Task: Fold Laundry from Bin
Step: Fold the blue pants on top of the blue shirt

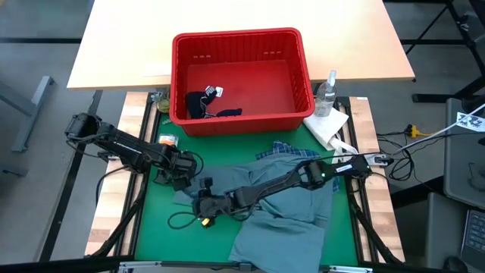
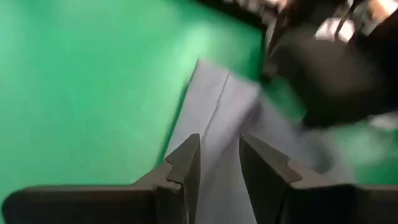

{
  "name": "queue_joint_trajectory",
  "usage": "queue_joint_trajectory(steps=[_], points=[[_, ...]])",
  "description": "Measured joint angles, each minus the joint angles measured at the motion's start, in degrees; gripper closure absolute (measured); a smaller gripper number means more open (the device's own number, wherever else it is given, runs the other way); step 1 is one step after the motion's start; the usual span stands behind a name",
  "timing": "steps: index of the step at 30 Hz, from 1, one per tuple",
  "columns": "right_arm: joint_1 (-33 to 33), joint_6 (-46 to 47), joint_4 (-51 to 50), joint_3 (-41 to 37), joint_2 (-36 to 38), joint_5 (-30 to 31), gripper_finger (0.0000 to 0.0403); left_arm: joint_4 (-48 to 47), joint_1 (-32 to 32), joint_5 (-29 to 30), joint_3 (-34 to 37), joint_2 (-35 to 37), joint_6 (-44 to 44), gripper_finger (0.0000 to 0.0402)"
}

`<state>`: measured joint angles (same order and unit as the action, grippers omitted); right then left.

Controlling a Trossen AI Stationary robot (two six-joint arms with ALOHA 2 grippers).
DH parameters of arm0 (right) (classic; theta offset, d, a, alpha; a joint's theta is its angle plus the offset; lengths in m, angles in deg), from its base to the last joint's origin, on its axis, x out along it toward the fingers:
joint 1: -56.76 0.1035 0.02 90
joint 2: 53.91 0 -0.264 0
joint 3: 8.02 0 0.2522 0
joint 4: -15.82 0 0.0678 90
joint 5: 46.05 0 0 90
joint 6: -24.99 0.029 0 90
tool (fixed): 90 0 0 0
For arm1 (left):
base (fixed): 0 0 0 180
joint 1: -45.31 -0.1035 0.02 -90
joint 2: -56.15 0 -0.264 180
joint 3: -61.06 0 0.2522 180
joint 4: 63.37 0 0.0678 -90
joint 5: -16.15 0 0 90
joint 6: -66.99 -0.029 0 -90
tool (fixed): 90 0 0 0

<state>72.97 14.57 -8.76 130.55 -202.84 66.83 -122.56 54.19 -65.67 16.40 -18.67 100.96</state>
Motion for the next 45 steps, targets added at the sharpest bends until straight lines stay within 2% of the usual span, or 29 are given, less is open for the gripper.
queue_joint_trajectory(steps=[2, 9, 16, 23, 26, 31, 36, 45], points=[[-0.28, 3.08, -0.14, -0.02, -1.54, -1.67, 0.0292, 0.02, 0.00, 0.00, 0.00, 0.00, 0.02, 0.0399], [-0.59, 10.24, 0.09, 0.17, -4.16, -15.02, 0.0292, 0.09, -0.29, 0.57, 0.00, -0.02, 0.50, 0.0399], [0.15, 10.40, -0.30, 0.24, -4.51, -20.45, 0.0292, 0.40, -1.87, 7.59, 0.09, -0.13, 1.71, 0.0399], [-0.05, 10.36, 0.45, 0.97, -4.80, -19.49, 0.0292, -0.78, -2.14, 7.73, -0.39, -0.14, 1.44, 0.0399], [-0.24, 10.07, -0.74, 2.70, -5.03, -18.86, 0.0292, -4.53, -2.12, 5.48, -2.10, -0.22, 1.51, 0.0400], [-0.53, 7.78, -2.18, 6.28, -5.32, -17.43, 0.0292, -11.09, -2.14, 5.44, -6.55, -0.22, 1.35, 0.0400], [-0.53, 6.77, -7.87, 10.04, -5.25, -14.49, 0.0292, -17.23, -1.39, 5.97, -11.95, -0.17, -0.10, 0.0400], [-0.53, 4.04, -16.91, 10.10, -1.35, -11.38, 0.0292, -26.48, 1.06, 5.99, -17.38, -0.05, -0.09, 0.0400]])
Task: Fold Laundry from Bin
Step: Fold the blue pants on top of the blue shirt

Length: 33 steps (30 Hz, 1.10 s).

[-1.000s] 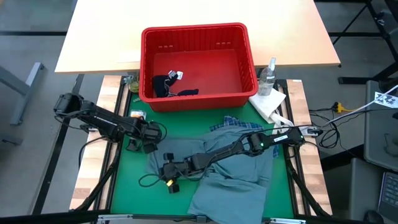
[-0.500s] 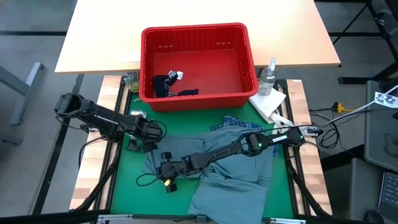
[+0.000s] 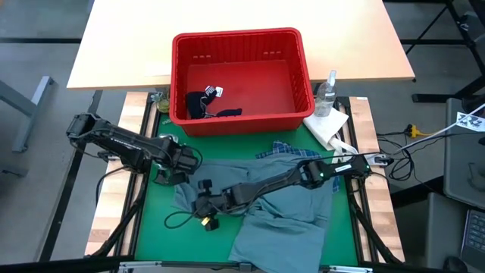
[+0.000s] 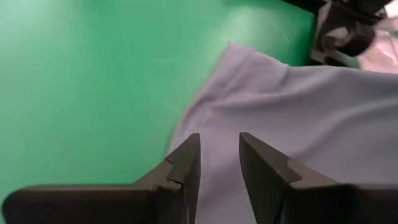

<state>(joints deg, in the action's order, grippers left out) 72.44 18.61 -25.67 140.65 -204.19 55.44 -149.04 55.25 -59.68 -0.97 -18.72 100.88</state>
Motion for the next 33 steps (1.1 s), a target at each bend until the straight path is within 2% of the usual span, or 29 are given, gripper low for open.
queue_joint_trajectory(steps=[5, 11, 14, 16, 19, 23, 26, 29, 33], points=[[0.07, -1.31, -5.52, 0.00, 2.96, 1.86, 0.0292, 0.03, 0.69, -0.06, 0.00, -0.02, 0.02, 0.0392], [0.09, -3.11, -11.23, 0.07, 6.43, 4.15, 0.0292, -0.07, 0.58, -0.13, 0.00, -0.02, 0.28, 0.0341], [0.09, -3.17, -15.39, 0.07, 7.89, 7.33, 0.0292, -0.07, 0.58, -0.18, 0.00, -0.02, 0.44, 0.0320], [0.09, -3.17, -19.24, 0.07, 8.90, 10.24, 0.0292, -0.07, 0.58, -2.30, 0.00, -0.02, 0.52, 0.0317], [-0.25, -3.15, -26.17, 0.09, 10.00, 15.23, 0.0292, 1.23, 1.26, -9.65, 0.00, -0.02, 0.52, 0.0323], [-1.53, -3.06, -35.52, 0.07, 10.33, 17.48, 0.0292, 6.59, 5.07, -16.05, 0.00, -0.02, 2.76, 0.0336], [-3.20, -1.94, -39.55, -1.46, 10.33, 17.44, 0.0292, 10.99, 9.21, -17.72, 0.00, -0.02, 5.56, 0.0341], [-4.74, -0.34, -41.31, -3.78, 10.33, 16.47, 0.0292, 14.34, 13.54, -17.16, 0.00, -0.02, 9.60, 0.0342], [-6.35, 0.01, -41.33, -6.35, 10.33, 13.63, 0.0292, 17.46, 19.37, -11.93, 0.40, -0.02, 17.29, 0.0343]])
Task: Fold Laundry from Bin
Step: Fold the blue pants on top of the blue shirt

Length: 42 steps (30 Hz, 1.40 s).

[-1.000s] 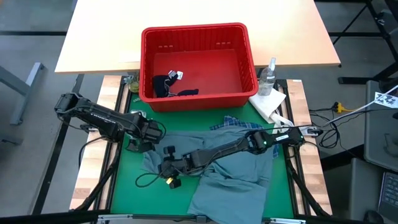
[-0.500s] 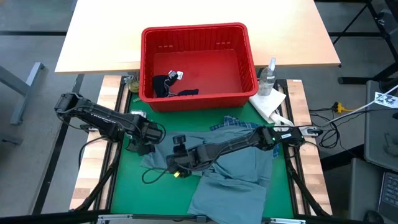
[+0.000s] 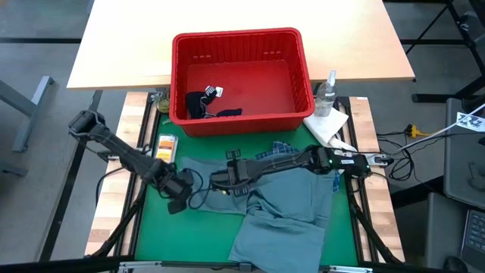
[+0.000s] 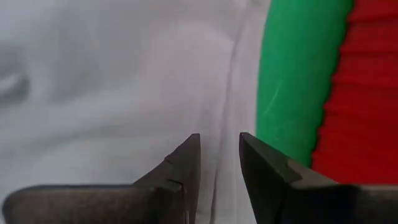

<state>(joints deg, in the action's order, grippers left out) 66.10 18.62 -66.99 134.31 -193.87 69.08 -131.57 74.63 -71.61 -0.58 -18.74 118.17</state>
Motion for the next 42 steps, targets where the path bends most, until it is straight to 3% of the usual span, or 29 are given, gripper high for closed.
queue_joint_trajectory(steps=[9, 16, 35, 42], points=[[-1.51, 0.01, -0.01, -2.34, 0.00, -0.69, 0.0292, 7.64, 9.73, 5.97, 7.96, 0.02, 15.86, 0.0343], [-2.58, -0.07, -0.04, -4.82, 0.00, -2.73, 0.0292, 17.75, 12.89, 6.45, 16.13, 0.02, 21.82, 0.0343], [-4.85, 0.28, -0.93, -6.48, 0.00, -3.89, 0.0292, 21.16, 17.62, 2.78, 14.97, -0.07, 20.49, 0.0343], [-3.73, 0.13, -1.63, -3.68, -0.04, -4.62, 0.0292, 21.08, 17.64, 2.57, 14.04, -0.07, 18.75, 0.0343]])
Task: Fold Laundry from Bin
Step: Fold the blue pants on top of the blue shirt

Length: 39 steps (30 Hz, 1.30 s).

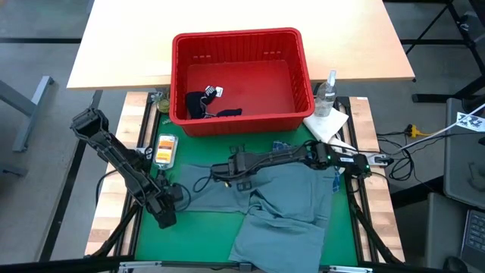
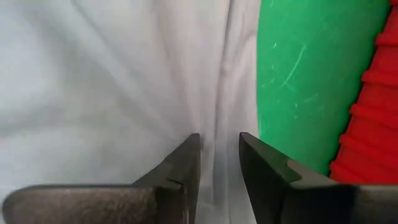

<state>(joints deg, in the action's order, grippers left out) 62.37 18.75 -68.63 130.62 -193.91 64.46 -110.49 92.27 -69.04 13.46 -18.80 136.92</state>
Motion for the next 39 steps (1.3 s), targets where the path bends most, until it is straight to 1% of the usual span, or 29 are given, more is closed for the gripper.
queue_joint_trajectory(steps=[10, 15, 22, 25, 27, 32, 34, 36, 38, 39], points=[[2.73, -2.04, -0.01, 6.99, 0.00, 0.00, 0.0292, 0.07, -0.02, -4.68, -0.05, 0.02, -0.02, 0.0343], [4.43, -4.70, 0.11, 10.11, 0.00, -0.01, 0.0292, 0.13, -0.02, -4.69, -0.10, 0.02, -0.04, 0.0343], [7.46, -8.89, 0.21, 10.01, 0.90, -0.58, 0.0292, 0.24, -0.04, -4.77, -0.10, 0.09, -0.02, 0.0343], [9.00, -10.38, 0.14, 9.98, 0.90, -0.83, 0.0292, 0.24, -0.04, -6.73, -0.10, 0.09, 0.02, 0.0343], [9.85, -10.77, 0.24, 9.98, 0.90, -2.23, 0.0292, 0.38, -0.01, -7.59, -0.10, 0.09, 0.24, 0.0343], [11.60, -10.78, 0.32, 9.96, 0.90, -4.60, 0.0292, 2.05, 0.55, -7.52, -0.10, 0.72, 0.46, 0.0343], [12.32, -10.73, 0.58, 9.97, 0.87, -5.46, 0.0292, 3.21, 0.59, -7.13, -0.10, 1.96, 0.48, 0.0343], [12.98, -10.67, 1.45, 9.96, 0.45, -6.61, 0.0292, 4.18, 0.59, -5.45, -0.16, 4.05, 0.48, 0.0343], [13.60, -10.65, 1.95, 9.90, 0.26, -7.21, 0.0292, 4.53, 0.58, -1.10, -0.18, 6.40, 0.17, 0.0343], [13.89, -10.63, 2.56, 9.90, 0.14, -7.79, 0.0292, 4.45, 0.49, 2.38, -0.18, 7.63, -0.15, 0.0343]])
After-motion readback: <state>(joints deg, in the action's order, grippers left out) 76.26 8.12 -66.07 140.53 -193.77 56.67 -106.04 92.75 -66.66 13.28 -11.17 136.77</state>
